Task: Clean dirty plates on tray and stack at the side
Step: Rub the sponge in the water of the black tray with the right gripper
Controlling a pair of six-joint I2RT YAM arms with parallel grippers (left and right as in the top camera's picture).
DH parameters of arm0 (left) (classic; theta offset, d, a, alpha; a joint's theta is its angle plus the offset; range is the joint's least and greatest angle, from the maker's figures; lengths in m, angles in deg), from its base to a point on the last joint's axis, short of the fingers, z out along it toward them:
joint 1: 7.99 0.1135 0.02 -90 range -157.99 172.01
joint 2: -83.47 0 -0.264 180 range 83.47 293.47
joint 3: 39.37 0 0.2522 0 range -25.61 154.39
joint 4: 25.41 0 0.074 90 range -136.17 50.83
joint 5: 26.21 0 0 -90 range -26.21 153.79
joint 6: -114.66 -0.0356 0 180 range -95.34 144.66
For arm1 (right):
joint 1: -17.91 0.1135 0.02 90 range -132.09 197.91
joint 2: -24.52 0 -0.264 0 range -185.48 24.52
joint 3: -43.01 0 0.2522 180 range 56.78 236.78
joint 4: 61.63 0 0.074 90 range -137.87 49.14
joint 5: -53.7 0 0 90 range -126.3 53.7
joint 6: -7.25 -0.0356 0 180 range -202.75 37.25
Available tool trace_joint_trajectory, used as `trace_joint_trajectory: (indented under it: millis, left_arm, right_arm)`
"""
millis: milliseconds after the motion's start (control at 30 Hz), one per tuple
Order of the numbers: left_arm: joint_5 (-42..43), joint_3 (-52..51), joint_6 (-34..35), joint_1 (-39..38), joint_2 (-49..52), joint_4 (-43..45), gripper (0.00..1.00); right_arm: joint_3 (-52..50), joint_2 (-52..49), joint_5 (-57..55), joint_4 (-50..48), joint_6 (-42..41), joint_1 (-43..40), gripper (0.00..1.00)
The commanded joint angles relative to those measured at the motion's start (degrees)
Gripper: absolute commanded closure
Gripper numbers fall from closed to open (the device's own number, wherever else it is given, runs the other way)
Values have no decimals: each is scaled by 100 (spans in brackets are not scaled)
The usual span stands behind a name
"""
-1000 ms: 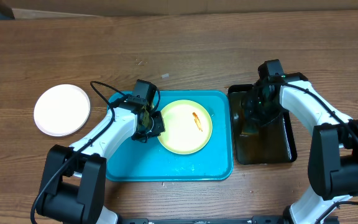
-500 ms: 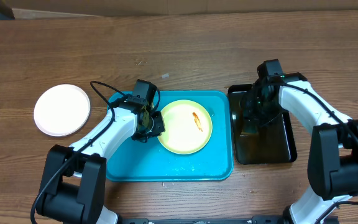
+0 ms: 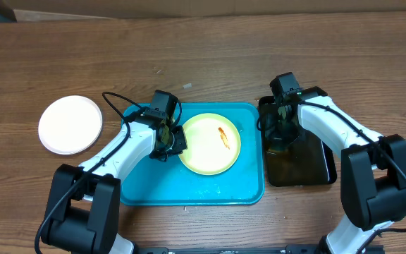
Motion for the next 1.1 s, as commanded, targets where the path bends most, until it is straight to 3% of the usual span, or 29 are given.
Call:
trace_joint_trajectory:
  millis: [0,133,367,733,833,1067]
  left_arm:
    - [-15,-13,-90,15,57,55,82]
    - [-17,-13,-98,-46,66,81,85]
    - [-15,-11,-114,-120,138,98,90]
    - [-20,-11,-63,-118,144,-28,96]
    - [-22,-11,-61,-118,144,-44,96]
    - [-17,-11,-26,-114,144,-31,96]
  right_arm:
    - [-50,68,-413,4,-103,-7,96]
    - [87,70,-496,120,-101,-28,96]
    - [1239,81,-1126,1276,-83,-33,96]
    - [1274,79,-1665,1316,282,-37,96]
    - [1274,79,-1982,1394,-260,-87,96]
    - [1279,79,-1810,1373,-140,-98,96]
